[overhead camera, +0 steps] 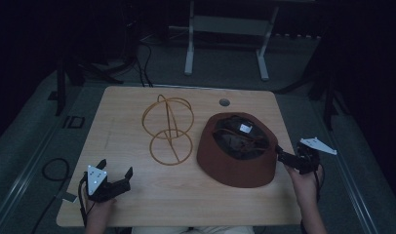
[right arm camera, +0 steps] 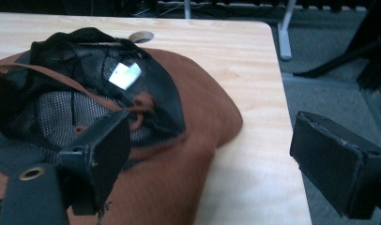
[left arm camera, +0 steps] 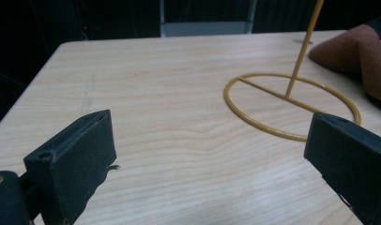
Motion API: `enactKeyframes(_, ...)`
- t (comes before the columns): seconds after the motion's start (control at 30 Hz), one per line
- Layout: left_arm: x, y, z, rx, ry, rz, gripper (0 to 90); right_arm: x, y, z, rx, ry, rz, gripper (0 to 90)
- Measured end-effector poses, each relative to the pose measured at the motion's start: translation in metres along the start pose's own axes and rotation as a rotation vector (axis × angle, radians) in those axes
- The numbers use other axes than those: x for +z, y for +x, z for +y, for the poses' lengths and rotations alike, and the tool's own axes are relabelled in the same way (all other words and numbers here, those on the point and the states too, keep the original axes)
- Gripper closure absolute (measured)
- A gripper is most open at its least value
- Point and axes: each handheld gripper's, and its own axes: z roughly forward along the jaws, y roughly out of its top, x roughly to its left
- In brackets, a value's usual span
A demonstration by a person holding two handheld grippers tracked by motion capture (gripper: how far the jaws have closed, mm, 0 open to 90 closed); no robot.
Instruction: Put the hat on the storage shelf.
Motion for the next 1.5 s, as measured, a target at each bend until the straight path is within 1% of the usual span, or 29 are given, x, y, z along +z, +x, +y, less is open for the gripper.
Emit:
enactKeyframes(0.03,0.000,-0.001,0.000,0.004,0.003,-0.004,2.8,0.004,0.001,0.005,-0.020,-0.001,0.001,12.6)
enactKeyframes(0.17,0.000,-0.002,0.001,0.008,-0.003,-0.005,2.8,0.018,0.004,0.016,-0.040,-0.005,0.004,14.0)
enactKeyframes(0.23,0.000,-0.002,0.000,0.005,0.000,-0.013,2.8,0.027,0.005,0.021,-0.058,0.011,0.027,15.2)
enactKeyframes(0.3,0.001,-0.002,0.000,0.004,0.008,-0.018,2.9,0.037,0.006,0.025,-0.080,0.030,0.038,18.9)
enactKeyframes(0.33,0.001,-0.001,0.000,0.001,0.010,-0.022,2.9,0.043,0.007,0.027,-0.099,0.036,0.047,20.4)
enactKeyframes(0.4,0.001,-0.001,-0.001,0.001,0.011,-0.021,2.9,0.052,0.009,0.030,-0.123,0.049,0.076,21.6)
enactKeyframes(0.5,0.002,0.000,-0.001,-0.003,0.014,-0.028,2.9,0.069,0.012,0.032,-0.168,0.082,0.077,21.6)
enactKeyframes(0.53,0.003,0.000,-0.001,-0.003,0.017,-0.031,2.9,0.073,0.013,0.033,-0.180,0.092,0.076,21.6)
enactKeyframes(0.57,0.003,0.000,-0.001,-0.003,0.017,-0.031,2.9,0.073,0.013,0.033,-0.180,0.092,0.076,21.6)
enactKeyframes(0.6,0.003,0.000,-0.001,-0.001,0.019,-0.035,2.9,0.079,0.013,0.033,-0.188,0.104,0.076,21.6)
enactKeyframes(0.63,0.003,-0.001,-0.001,0.000,0.020,-0.037,2.9,0.087,0.015,0.032,-0.207,0.127,0.078,20.9)
enactKeyframes(0.7,0.003,-0.001,-0.001,0.000,0.021,-0.038,2.9,0.095,0.016,0.029,-0.225,0.153,0.081,20.0)
enactKeyframes(0.83,0.001,-0.001,0.000,0.003,0.005,-0.024,2.9,0.108,0.017,0.024,-0.266,0.202,0.064,18.4)
enactKeyframes(0.87,0.001,-0.001,0.000,-0.001,0.003,-0.023,2.9,0.111,0.017,0.023,-0.265,0.215,0.056,16.2)
enactKeyframes(0.9,0.001,0.000,0.000,-0.006,0.003,-0.025,2.9,0.114,0.017,0.022,-0.266,0.224,0.057,14.6)
enactKeyframes(0.97,0.000,0.000,0.000,-0.009,0.004,-0.021,2.9,0.120,0.018,0.018,-0.288,0.254,0.046,14.6)
enactKeyframes(1.03,0.000,0.001,0.000,-0.012,0.009,-0.021,2.9,0.124,0.017,0.016,-0.280,0.253,0.056,16.2)
enactKeyframes(1.07,0.000,0.001,0.000,-0.013,0.010,-0.020,2.9,0.125,0.018,0.016,-0.288,0.253,0.048,17.9)
enactKeyframes(1.13,0.000,0.001,0.000,-0.014,0.012,-0.022,2.9,0.127,0.020,0.015,-0.301,0.248,0.047,21.7)
enactKeyframes(1.17,0.000,0.001,0.000,-0.012,0.016,-0.023,2.9,0.128,0.021,0.014,-0.323,0.254,0.038,25.7)
enactKeyframes(1.2,0.000,0.001,0.000,-0.013,0.016,-0.023,2.9,0.129,0.022,0.013,-0.351,0.253,0.016,29.1)
enactKeyframes(1.27,0.000,0.001,0.000,-0.013,0.016,-0.023,2.9,0.129,0.025,0.013,-0.381,0.252,-0.020,37.5)
enactKeyframes(1.3,0.000,0.001,0.000,-0.013,0.017,-0.023,2.9,0.129,0.025,0.014,-0.386,0.253,-0.035,42.6)
enactKeyframes(1.4,0.001,0.001,-0.001,-0.016,0.018,-0.024,2.9,0.129,0.027,0.014,-0.421,0.240,-0.069,58.8)
enactKeyframes(1.43,0.001,0.001,-0.001,-0.015,0.019,-0.024,2.9,0.128,0.027,0.015,-0.419,0.237,-0.073,63.3)
enactKeyframes(1.5,0.000,0.001,0.000,-0.018,0.020,-0.023,2.9,0.126,0.027,0.016,-0.421,0.223,-0.074,68.4)
